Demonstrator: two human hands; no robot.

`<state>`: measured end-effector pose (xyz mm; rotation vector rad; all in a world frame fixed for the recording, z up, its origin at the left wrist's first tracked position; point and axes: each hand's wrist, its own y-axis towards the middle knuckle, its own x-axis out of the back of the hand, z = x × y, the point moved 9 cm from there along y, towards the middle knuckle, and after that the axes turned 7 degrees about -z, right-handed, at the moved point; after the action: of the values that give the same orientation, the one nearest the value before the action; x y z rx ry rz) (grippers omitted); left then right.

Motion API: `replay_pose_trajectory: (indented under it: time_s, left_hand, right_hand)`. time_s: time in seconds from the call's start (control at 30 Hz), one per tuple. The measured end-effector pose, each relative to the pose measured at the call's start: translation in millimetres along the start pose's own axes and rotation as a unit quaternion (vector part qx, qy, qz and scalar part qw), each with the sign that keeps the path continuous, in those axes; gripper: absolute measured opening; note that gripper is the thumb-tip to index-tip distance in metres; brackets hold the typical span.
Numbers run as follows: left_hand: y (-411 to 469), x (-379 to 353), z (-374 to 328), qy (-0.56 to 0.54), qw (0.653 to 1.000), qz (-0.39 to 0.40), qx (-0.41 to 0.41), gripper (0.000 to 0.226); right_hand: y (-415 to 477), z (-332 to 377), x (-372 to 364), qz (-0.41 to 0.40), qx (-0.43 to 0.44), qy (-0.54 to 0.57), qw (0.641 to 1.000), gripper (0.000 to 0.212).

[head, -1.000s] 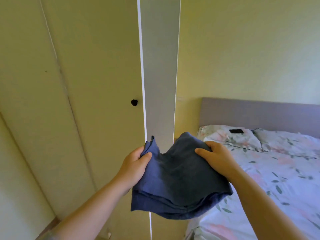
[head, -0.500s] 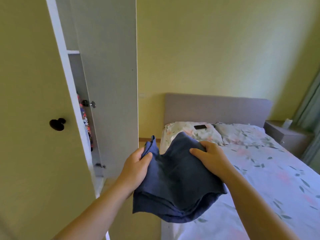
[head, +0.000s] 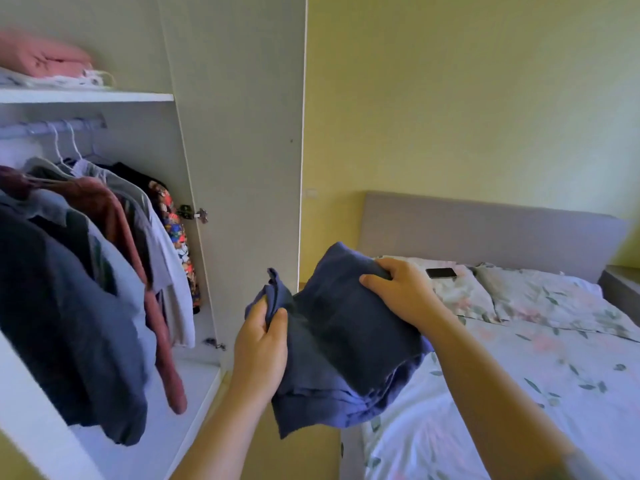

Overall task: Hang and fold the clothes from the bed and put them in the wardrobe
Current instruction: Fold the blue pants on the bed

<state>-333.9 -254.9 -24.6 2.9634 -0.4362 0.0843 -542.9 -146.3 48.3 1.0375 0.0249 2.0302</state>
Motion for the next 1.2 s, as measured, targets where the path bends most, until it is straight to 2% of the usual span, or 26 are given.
replay_pose_trajectory:
  time_s: [0.17, 0.3, 0.47, 0.7, 0.87, 0.93, 1.03, 1.2]
  left_hand:
    - [25, 4, 28, -0.002, 0.999, -0.036, 0.023, 0.020]
    - [67, 1, 19, 0.009, 0.997, -0.080, 0.015, 0.031]
    - [134, 8, 20, 0.052, 0.985, -0.161, 0.004, 0.037]
    - [218, 40, -34, 0.049, 0.961, -0.268, -0.043, 0.032]
    - [247, 68, -53, 0.050, 0.950, -0.301, -0.060, 0.031]
    - [257, 80, -62, 0.053, 0.951, -0.299, -0.065, 0.038]
    - [276, 98, -78, 0.069, 0.951, -0.295, -0.068, 0.033]
    - [314, 164, -147, 0.093, 0.926, -0.349, -0.107, 0.027]
  right_hand:
    - [29, -12, -36, 0.038, -0.012, 0.013, 0.999, 0.019]
    - [86, 7, -63, 0.055, 0.033, 0.036, 0.997, 0.017]
    - [159, 26, -118, 0.114, 0.085, 0.063, 0.988, 0.011]
    - [268, 104, -150, 0.151, 0.195, 0.105, 0.963, 0.014]
    - [300, 160, -178, 0.189, 0.252, 0.142, 0.938, 0.015]
    - [308, 177, -185, 0.193, 0.263, 0.164, 0.931, 0.017]
    - [324, 204, -197, 0.195, 0.274, 0.197, 0.921, 0.018]
    - [350, 303, -213, 0.203, 0.318, 0.257, 0.890, 0.017]
